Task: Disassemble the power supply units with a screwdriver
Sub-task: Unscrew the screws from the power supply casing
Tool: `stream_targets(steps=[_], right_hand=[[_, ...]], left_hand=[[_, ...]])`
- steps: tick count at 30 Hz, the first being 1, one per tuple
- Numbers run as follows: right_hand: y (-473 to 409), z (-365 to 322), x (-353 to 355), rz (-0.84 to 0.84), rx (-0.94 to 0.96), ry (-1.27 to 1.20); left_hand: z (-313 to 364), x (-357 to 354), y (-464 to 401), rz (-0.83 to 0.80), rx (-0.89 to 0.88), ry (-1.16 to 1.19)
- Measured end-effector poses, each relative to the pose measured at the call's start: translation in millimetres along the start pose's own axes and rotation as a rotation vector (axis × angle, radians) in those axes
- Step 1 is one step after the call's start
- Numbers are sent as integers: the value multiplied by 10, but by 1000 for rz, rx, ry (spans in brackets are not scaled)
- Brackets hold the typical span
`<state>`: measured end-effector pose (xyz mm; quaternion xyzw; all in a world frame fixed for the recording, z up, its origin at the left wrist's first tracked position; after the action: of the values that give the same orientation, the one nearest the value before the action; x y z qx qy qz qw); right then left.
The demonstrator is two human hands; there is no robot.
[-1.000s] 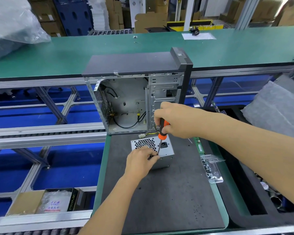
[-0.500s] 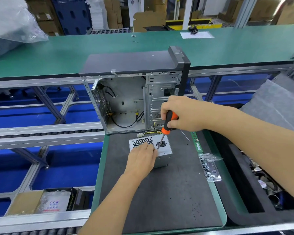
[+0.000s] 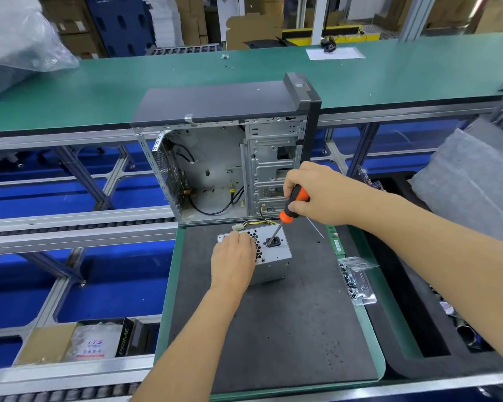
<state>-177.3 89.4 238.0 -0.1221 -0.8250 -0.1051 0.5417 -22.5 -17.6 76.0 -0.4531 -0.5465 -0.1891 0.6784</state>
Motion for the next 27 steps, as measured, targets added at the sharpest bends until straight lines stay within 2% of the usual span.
stream_targets(steps=[5,14,18,23,27], right_hand=[[17,41,-25,31,0,-4],[39,75,-44,49,7,5],[38,92,-56,55,14,8],[51,195,-88,109,-26,-75],[121,369,-182,192,-207,-387]], left_hand=[[-48,-136,43,30,47,110],[-167,-348,197,206,-95,208],[-162,-292,193,194,-117,272],[-130,-157,215,100,131,465],[-260,-142,312,76,348,588]])
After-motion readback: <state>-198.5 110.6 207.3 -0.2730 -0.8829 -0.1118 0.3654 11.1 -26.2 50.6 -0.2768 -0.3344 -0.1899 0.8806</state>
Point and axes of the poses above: each hand's wrist, its own y-axis away from the middle knuckle, its own x-axis out of the back of the hand, z = x × y, the point moved 1 cm from there along -y, towards the middle knuckle, and after that the axes turned 5 degrees about -y, right-handed, at the moved point
